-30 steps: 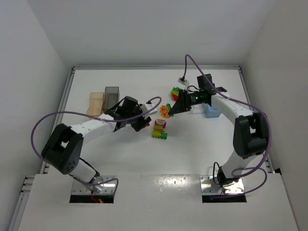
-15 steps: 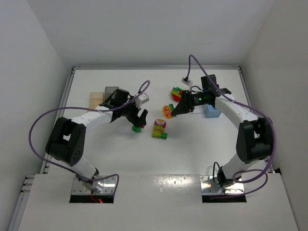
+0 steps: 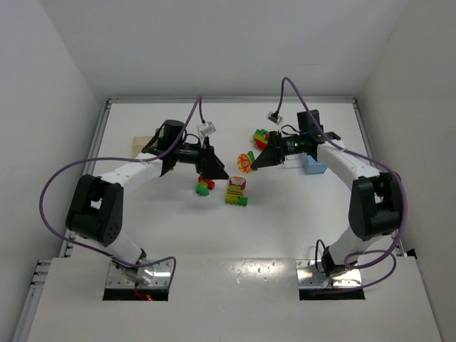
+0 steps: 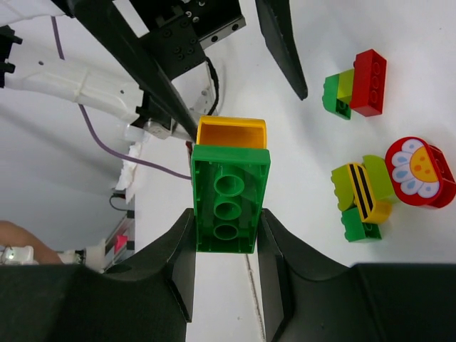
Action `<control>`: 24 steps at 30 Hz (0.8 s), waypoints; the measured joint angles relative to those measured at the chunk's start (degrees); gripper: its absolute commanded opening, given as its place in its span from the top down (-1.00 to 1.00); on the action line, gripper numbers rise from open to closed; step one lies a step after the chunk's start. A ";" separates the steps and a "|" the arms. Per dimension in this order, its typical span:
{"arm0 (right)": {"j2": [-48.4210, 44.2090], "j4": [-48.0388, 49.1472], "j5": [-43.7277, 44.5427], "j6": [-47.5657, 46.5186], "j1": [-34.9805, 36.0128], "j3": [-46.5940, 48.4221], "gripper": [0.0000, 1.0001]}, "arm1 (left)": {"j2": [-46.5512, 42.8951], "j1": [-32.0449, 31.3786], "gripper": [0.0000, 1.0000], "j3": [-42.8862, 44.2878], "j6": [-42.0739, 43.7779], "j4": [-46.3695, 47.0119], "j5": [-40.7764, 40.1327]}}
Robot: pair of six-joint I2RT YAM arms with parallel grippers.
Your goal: Sort the legos into containers by color
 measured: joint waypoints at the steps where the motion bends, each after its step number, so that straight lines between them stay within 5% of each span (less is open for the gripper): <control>1: 0.20 0.20 -0.31 0.20 0.00 0.00 1.00 | 0.00 0.00 -0.80 0.00 -1.14 0.92 0.87; 11: 1.81 1.53 -1.38 1.38 0.87 0.02 1.00 | 1.60 0.00 -0.80 2.01 -16.46 16.04 5.88; 19: 1.81 2.21 -2.23 1.73 2.21 1.18 1.00 | 5.33 -0.42 -0.80 4.13 -21.86 21.20 6.58; 24: 1.84 2.78 -2.45 1.95 2.73 1.92 1.00 | 6.16 -1.22 -0.63 4.17 -22.88 22.36 6.78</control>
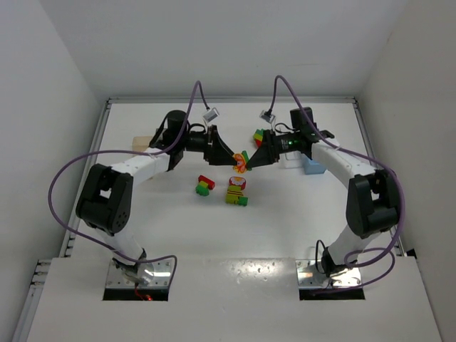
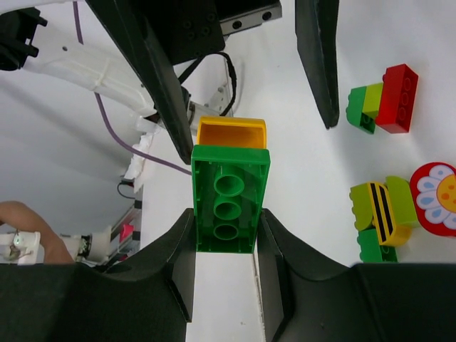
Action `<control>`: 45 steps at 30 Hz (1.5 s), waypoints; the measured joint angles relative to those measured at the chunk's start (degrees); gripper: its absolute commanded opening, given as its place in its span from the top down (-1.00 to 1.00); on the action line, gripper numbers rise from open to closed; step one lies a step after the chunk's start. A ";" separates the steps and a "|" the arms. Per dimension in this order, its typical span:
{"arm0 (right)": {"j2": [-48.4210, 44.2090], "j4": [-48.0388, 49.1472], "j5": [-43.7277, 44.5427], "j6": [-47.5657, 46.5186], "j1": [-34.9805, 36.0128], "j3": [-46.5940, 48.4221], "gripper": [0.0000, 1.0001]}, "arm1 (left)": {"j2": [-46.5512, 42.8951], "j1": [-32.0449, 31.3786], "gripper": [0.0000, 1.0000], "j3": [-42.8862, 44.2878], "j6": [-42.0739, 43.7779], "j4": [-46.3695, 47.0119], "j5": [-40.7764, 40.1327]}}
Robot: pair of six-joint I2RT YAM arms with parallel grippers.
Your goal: Sort the legos into containers by color
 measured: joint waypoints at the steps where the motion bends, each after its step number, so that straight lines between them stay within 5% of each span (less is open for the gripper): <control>1: 0.00 0.09 -0.02 0.02 0.13 0.11 1.00 | 0.13 -0.15 -0.56 0.02 -0.35 0.42 0.04; 12: 1.81 1.99 0.37 0.35 0.24 0.96 1.00 | 0.85 -0.31 0.85 0.11 -5.57 4.17 1.22; 21: 1.81 2.03 0.85 0.52 -1.46 1.01 1.00 | 0.09 -0.37 0.90 -0.87 -1.79 1.27 -0.15; 32: -0.59 -1.88 4.96 -2.67 -13.68 1.14 1.00 | -2.73 -0.24 0.90 -4.20 10.25 -12.98 -3.76; 39: -2.86 -10.97 40.65 -14.95 -18.32 2.99 1.00 | -10.82 -0.24 0.90 -4.28 14.49 -17.00 -16.87; 45: -2.86 -11.17 61.72 -18.51 -18.27 3.15 1.00 | -12.11 -0.24 0.90 -2.29 17.73 -20.79 -30.86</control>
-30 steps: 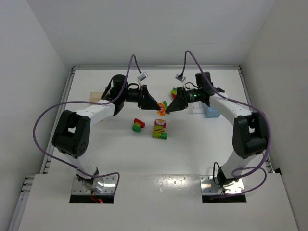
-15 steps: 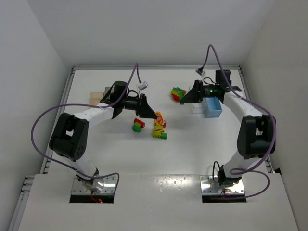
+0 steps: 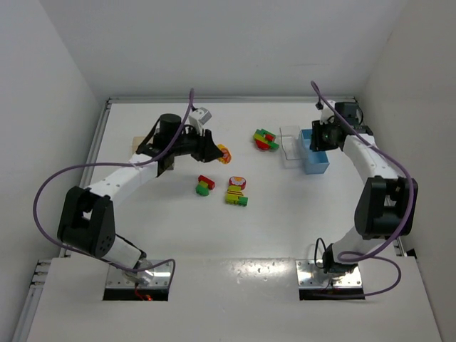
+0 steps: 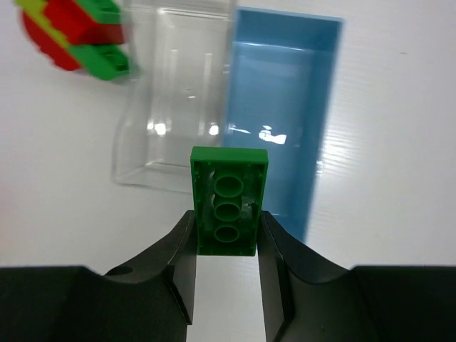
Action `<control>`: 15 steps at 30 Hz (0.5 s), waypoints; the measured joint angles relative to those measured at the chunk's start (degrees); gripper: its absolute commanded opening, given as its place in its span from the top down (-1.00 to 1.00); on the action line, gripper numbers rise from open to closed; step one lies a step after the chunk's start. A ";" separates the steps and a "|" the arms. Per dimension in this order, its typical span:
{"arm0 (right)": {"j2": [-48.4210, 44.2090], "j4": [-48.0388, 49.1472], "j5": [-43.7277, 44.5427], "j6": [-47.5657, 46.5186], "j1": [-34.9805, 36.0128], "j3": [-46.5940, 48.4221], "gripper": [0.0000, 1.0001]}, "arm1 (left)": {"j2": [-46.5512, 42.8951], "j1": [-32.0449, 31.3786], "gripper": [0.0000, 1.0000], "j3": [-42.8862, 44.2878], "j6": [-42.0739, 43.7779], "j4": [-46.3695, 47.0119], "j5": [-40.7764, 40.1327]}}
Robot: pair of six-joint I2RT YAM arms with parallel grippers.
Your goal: Sort the legos into containers by color
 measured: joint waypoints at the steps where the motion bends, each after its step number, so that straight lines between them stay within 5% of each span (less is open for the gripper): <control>1: 0.02 0.17 2.03 -0.11 0.00 0.00 1.00 | 0.00 0.07 0.90 0.02 0.26 -0.37 -1.38; 5: 0.83 1.16 8.46 -0.24 -0.02 -0.02 0.76 | 0.00 0.37 0.90 0.07 1.55 -1.88 -5.92; 10: 3.06 1.57 11.32 -0.22 -0.07 -0.02 -0.01 | -0.22 0.66 0.90 0.07 2.56 -2.86 -9.81; 15: 5.38 1.81 11.69 -0.17 -0.07 -0.02 -0.28 | -0.66 3.08 0.90 0.07 2.78 -3.43 -13.07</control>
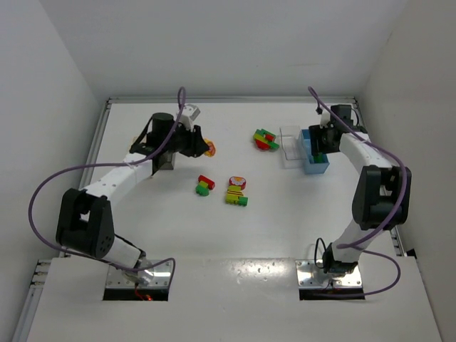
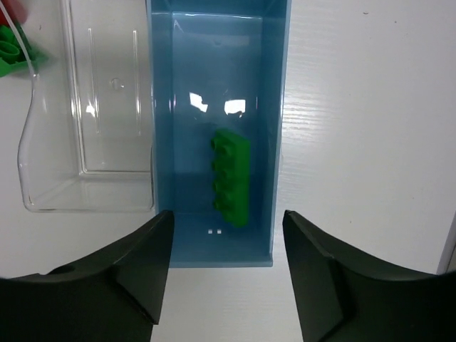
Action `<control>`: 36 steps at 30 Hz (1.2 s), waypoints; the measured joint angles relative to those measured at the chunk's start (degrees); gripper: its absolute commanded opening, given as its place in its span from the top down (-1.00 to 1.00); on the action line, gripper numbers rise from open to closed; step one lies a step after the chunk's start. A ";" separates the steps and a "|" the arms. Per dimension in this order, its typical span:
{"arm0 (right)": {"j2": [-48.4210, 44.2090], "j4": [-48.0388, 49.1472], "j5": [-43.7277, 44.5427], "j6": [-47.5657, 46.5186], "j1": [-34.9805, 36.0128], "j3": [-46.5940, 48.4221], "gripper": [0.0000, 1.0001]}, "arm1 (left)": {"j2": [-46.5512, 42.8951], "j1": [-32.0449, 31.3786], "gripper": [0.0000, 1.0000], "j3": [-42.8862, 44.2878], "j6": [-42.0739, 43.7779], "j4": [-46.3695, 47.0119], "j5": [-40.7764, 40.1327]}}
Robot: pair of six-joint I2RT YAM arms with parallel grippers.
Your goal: Sort the legos into containers by color
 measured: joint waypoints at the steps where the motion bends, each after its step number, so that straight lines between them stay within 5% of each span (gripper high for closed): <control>1: 0.15 0.00 0.00 -0.02 0.04 0.00 -0.38 | -0.15 0.81 0.88 0.00 -0.04 -0.28 -0.81; 13: 0.22 -0.22 -6.78 2.23 1.09 4.66 -0.46 | -2.82 16.79 0.76 4.55 6.47 -12.74 -14.73; 19: 0.22 -0.68 -11.06 2.29 3.19 5.18 -0.46 | -1.42 18.62 0.33 4.59 9.27 -18.01 -22.51; 28: 0.22 -1.64 -15.72 2.14 3.61 5.27 -0.46 | 6.10 20.92 0.26 6.34 12.00 -20.55 -28.20; 33: 0.22 -1.84 -16.55 2.14 3.61 5.27 -0.46 | 7.96 21.75 -0.56 7.76 12.76 -21.09 -29.75; 36: 0.22 -2.03 -17.14 2.14 3.61 5.27 -0.46 | 8.31 21.92 -0.78 8.35 13.05 -21.05 -29.59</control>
